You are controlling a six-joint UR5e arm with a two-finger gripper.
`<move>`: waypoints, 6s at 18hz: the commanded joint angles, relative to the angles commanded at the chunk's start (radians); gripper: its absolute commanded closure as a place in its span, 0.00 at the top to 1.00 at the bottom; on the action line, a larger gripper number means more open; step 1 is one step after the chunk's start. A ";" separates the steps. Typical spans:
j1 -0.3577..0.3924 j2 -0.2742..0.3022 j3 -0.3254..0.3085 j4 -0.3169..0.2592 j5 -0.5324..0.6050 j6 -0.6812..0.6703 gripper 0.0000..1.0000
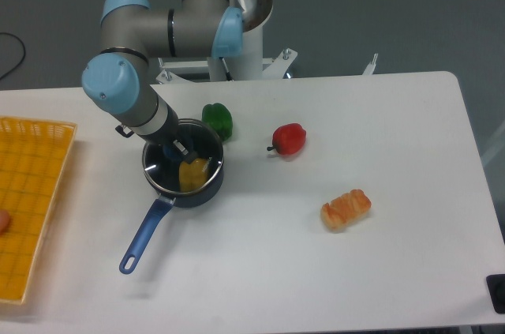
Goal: Close the pot lid
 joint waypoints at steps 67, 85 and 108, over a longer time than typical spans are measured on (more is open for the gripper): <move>-0.020 -0.005 -0.038 0.071 0.058 0.009 0.38; -0.025 -0.006 -0.031 0.066 0.089 0.008 0.39; -0.049 -0.037 -0.037 0.069 0.126 -0.006 0.73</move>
